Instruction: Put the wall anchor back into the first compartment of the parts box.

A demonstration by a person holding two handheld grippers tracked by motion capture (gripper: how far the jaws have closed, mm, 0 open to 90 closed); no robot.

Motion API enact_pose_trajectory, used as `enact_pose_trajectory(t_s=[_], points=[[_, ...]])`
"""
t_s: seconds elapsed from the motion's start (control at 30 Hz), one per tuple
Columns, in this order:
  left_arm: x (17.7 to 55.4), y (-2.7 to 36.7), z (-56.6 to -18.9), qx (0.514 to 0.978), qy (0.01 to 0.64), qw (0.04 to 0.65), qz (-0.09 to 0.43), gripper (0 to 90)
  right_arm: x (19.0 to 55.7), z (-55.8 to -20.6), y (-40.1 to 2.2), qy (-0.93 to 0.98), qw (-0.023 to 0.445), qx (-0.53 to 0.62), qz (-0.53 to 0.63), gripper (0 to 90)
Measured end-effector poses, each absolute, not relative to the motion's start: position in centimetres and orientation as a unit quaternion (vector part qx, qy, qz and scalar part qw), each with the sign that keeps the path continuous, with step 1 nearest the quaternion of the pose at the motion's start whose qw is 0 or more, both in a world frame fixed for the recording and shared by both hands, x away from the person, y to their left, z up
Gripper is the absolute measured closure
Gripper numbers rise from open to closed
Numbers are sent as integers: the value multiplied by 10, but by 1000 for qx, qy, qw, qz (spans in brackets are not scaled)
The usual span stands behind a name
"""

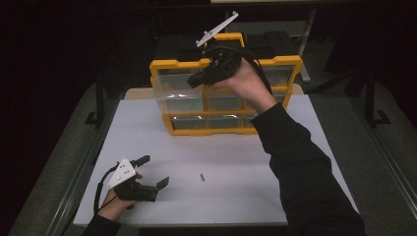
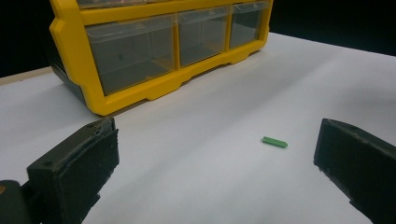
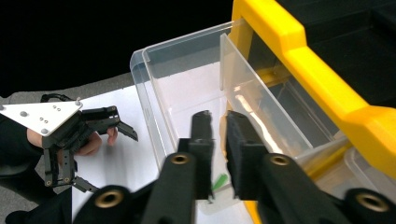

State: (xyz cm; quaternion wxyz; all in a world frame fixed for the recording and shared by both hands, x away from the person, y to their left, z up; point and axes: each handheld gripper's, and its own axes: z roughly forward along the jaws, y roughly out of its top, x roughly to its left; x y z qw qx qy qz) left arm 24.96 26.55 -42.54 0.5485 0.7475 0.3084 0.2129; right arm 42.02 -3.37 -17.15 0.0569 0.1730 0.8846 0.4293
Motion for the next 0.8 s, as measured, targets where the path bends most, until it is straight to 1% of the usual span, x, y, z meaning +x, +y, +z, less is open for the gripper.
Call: enact_pose_trajectory(t_s=[0.07,0.4,0.8], points=[[250,266,-425,749,306,548,215,0,419,-170,-36,881,61,174,435,891],[250,266,-425,748,306,548,215,0,414,-163,-54,874,66,188,443,894],[250,265,-425,747,306,549,214,0,410,-180,-73,874,76,190,441,893]])
